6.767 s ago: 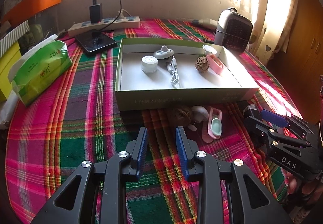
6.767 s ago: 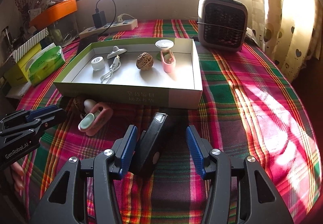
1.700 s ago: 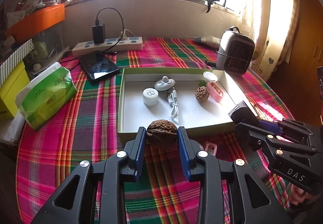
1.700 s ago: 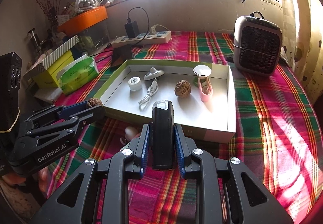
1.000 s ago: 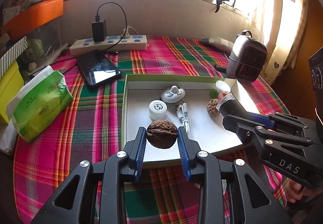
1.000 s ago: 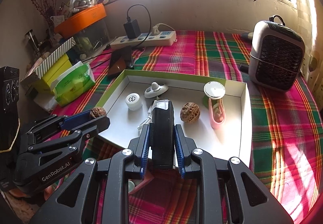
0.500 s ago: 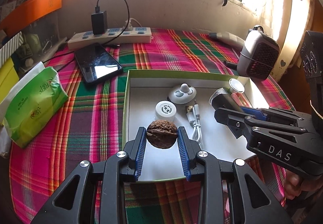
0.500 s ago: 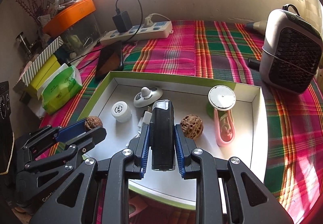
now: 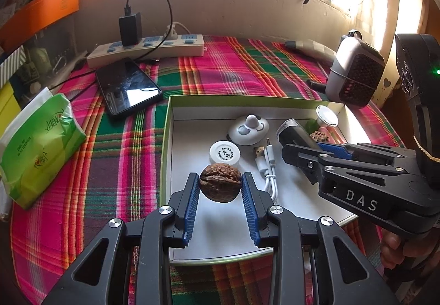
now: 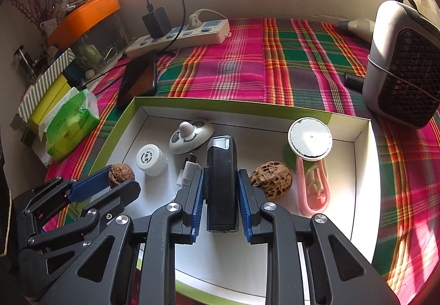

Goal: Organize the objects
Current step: 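Lower the walnut in the left gripper into the box while the right lowers the black device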

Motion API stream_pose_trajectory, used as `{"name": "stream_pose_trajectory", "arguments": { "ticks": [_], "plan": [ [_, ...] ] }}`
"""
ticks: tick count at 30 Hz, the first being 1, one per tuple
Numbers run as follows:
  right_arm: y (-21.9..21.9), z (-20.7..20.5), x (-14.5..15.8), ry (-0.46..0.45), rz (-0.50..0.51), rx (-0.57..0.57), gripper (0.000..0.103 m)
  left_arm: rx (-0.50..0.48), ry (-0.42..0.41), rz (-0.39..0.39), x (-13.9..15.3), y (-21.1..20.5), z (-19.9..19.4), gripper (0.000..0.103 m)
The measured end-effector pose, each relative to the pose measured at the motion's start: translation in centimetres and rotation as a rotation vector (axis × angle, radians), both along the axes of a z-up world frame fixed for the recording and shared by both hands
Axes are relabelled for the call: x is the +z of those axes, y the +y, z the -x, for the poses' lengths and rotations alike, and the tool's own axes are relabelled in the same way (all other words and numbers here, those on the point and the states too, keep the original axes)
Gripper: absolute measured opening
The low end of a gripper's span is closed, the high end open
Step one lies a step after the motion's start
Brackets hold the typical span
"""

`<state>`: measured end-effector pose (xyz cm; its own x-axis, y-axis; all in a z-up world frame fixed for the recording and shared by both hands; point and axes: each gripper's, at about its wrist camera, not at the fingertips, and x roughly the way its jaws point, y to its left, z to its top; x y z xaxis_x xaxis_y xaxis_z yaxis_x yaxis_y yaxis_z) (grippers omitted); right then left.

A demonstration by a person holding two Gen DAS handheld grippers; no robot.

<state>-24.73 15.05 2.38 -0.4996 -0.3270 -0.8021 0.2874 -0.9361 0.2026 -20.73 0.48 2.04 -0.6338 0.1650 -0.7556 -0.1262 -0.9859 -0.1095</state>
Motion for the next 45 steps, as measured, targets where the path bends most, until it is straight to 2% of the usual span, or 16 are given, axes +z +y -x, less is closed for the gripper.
{"name": "stream_pose_trajectory", "arguments": {
  "ticks": [15,45],
  "plan": [
    [-0.68,0.81,-0.24,0.011,-0.016,0.011,0.025,-0.009,-0.006,0.037,-0.45,1.00,0.52,0.029],
    [-0.75,0.63,-0.17,0.021,-0.011,0.001,0.025,-0.010,-0.009,0.046,-0.45,0.81,0.42,0.030]
  ]
}}
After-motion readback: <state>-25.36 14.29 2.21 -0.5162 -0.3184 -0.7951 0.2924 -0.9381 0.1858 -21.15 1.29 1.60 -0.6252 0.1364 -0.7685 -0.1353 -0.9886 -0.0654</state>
